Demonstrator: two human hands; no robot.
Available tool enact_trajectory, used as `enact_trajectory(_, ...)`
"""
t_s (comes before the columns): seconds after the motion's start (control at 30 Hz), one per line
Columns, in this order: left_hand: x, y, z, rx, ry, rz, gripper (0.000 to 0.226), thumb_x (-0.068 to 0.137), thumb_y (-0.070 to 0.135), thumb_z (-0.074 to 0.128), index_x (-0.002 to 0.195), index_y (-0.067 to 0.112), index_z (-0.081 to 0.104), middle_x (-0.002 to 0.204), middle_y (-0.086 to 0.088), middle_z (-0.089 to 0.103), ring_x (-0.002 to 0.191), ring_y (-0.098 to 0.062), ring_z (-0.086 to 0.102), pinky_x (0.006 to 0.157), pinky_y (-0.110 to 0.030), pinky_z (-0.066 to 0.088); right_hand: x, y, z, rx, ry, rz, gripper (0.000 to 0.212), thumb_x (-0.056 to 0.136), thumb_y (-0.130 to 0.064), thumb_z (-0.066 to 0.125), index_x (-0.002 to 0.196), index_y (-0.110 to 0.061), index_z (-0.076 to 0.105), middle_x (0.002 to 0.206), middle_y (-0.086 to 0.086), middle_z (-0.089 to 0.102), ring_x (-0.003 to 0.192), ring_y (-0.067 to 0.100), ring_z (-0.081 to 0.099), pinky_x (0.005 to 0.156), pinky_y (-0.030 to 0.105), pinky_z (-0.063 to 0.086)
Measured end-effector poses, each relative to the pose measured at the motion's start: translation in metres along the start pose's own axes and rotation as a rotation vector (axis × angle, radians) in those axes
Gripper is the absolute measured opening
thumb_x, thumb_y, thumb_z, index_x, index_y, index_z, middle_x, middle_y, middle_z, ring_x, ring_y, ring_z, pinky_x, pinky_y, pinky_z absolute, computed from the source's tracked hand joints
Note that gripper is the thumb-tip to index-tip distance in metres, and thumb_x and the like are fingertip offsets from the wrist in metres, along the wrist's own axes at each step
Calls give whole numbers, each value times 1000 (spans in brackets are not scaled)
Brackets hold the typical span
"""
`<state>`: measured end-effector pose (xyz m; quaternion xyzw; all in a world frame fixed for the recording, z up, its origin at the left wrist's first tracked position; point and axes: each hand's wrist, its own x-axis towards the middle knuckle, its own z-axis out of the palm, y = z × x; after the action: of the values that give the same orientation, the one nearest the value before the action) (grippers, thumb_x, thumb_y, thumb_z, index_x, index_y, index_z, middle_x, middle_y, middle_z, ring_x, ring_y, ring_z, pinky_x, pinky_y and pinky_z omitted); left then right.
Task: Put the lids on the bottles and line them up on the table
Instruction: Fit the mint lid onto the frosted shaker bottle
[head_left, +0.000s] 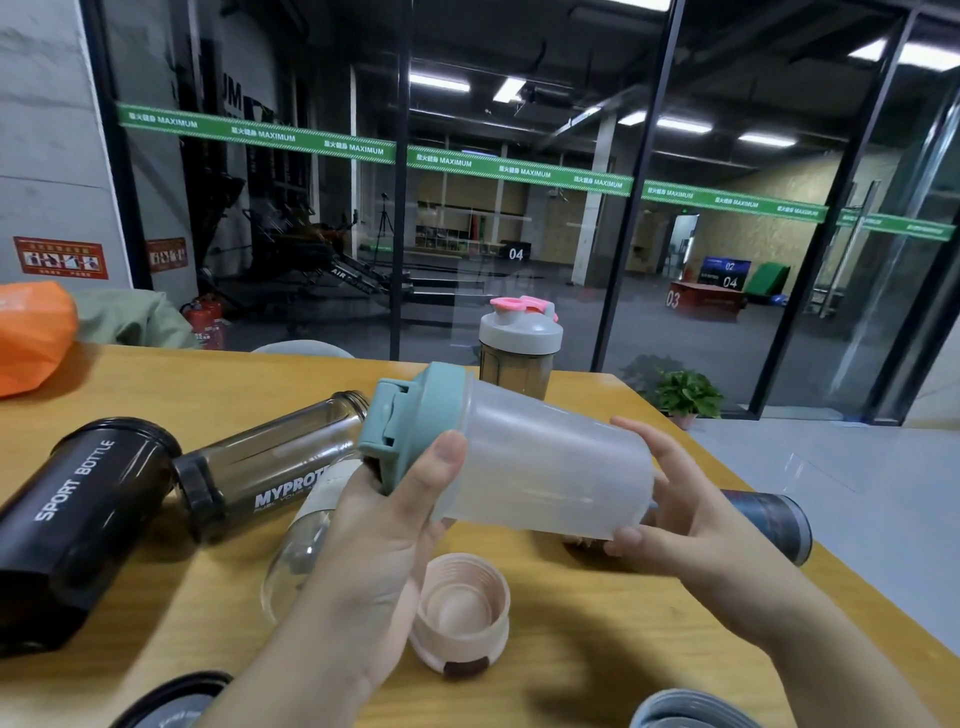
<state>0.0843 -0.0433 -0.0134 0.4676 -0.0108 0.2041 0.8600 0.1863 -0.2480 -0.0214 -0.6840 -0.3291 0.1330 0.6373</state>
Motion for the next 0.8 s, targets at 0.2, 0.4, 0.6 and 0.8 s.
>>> enact_trajectory(0.2,-1,-1,-2,70,-11,-5,94,28,55,89,112,21,67,110,-4,73,101,-19,68,97,-44,45,6,2,1,15,15,80,100,39,-68,78,122,-17,57,79,15,59,51,16,52,53,23,46)
enact_trajectory(0.4,-2,-3,0,94,-34,-2,76,41,39,86,111,18,67,110,-7,72,100,-22,69,95,-45,47,15,-1,5,46,3,275,80,62,-68,40,105,-4,62,50,21,54,28,15,38,32,17,30)
enact_trajectory(0.6,-2,-3,0,104,-16,4,64,47,38,76,108,20,68,109,-6,73,98,-19,69,92,-42,49,-4,7,10,11,-66,271,70,92,-58,8,99,-10,59,51,14,62,33,18,51,36,20,34)
enact_trajectory(0.8,-1,-2,-2,110,21,-2,69,48,41,76,112,19,66,107,-3,73,98,-17,69,97,-46,47,0,-2,7,-158,2,99,93,43,-53,86,124,-48,40,101,-23,66,89,12,69,68,25,56)
